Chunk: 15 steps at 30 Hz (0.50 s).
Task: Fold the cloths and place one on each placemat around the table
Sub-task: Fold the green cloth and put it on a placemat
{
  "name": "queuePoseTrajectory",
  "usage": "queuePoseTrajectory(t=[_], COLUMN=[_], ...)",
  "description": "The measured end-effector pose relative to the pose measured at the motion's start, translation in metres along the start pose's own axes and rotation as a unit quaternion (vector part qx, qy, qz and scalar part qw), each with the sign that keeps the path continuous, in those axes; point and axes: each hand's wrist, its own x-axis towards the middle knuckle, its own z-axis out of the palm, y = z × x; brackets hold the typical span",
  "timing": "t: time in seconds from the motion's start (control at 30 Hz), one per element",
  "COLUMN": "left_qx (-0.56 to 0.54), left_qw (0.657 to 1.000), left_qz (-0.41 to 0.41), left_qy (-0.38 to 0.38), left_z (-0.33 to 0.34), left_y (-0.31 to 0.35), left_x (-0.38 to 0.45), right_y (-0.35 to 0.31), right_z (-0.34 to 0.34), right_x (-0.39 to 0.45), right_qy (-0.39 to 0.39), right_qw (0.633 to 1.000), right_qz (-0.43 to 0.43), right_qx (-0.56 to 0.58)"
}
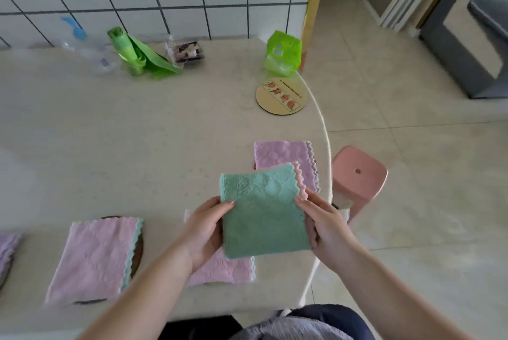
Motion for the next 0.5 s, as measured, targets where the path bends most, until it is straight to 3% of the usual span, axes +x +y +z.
queuePoseTrajectory(t=[0.2,0.33,0.5], left_qx=[-0.029,-0.007,0.18], left_qw=[0.999,1.0,0.982], left_qz=[0.013,0.021,0.049], left_qy=[0.02,-0.006,0.018], left_z=[0.025,0.033,0.05], left_y=[-0.01,0.0,0.016], left_x=[0.003,0.011,0.031], right_y=[-0.012,-0.024,-0.038], right_z=[-0.026,-0.026,-0.034], right_x=[0.007,0.008,0.027], right_qy=[-0.015,-0.023,-0.021], right_qw=[0.999,0.999,0.999], right_qz=[-0.002,-0.01,-0.011], right_qx=[-0.033,-0.025,-0.03])
